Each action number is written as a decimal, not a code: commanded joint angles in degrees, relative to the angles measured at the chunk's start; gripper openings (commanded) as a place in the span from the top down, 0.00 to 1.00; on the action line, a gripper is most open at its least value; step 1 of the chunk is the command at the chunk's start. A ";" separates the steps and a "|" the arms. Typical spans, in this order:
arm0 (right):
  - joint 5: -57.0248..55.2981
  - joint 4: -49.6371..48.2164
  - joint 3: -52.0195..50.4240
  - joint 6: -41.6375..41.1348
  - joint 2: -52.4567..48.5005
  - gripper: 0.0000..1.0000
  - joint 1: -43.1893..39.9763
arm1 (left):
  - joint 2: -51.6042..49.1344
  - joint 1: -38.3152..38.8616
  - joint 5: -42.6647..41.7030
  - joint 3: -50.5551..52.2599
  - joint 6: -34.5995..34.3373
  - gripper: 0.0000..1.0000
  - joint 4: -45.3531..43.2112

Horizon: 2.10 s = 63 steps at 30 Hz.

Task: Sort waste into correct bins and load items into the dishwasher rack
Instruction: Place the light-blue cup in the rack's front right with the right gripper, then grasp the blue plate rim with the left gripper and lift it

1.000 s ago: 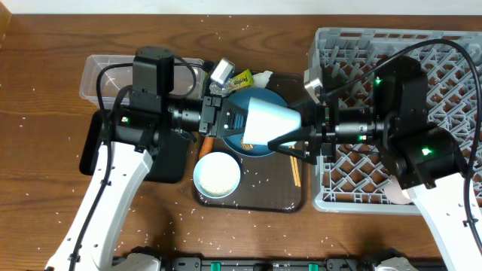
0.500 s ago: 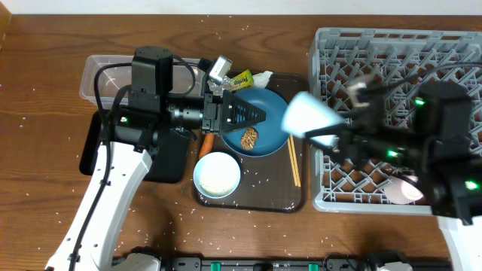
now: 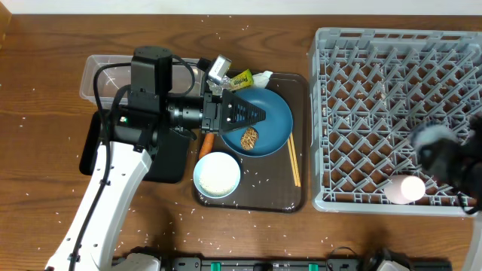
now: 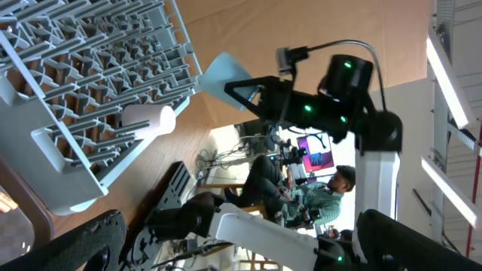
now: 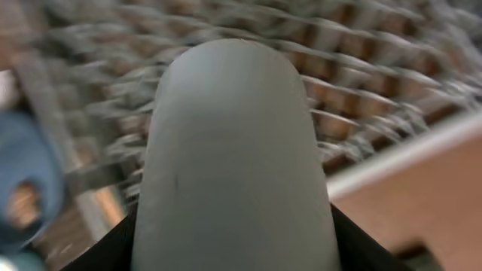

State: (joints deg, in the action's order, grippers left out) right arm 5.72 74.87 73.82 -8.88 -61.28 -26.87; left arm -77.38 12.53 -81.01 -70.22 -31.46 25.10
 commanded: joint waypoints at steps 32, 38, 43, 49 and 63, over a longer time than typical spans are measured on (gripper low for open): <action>-9.14 -0.52 0.35 -6.95 -28.35 0.14 -15.61 | 0.24 -0.24 -0.35 -0.48 0.70 0.01 -0.17; -4.68 -0.44 1.27 -6.86 -28.13 0.09 -15.58 | 0.24 -0.24 -0.35 -0.48 0.72 0.01 -0.17; 9.64 -0.02 4.48 0.24 -25.35 0.12 -15.54 | 0.26 -0.24 0.83 -0.48 0.72 0.01 -0.37; 28.02 0.59 11.21 5.33 -14.51 0.01 -14.62 | 2.01 1.18 10.84 -0.48 1.16 0.03 -0.33; 28.22 2.21 12.61 3.15 -2.05 0.01 -10.91 | -2.62 13.22 80.72 -0.24 6.36 0.16 20.52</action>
State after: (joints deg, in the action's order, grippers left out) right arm 32.16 76.71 86.54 -5.69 -62.72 -39.38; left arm -77.03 25.34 -16.62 -70.28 -26.52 45.28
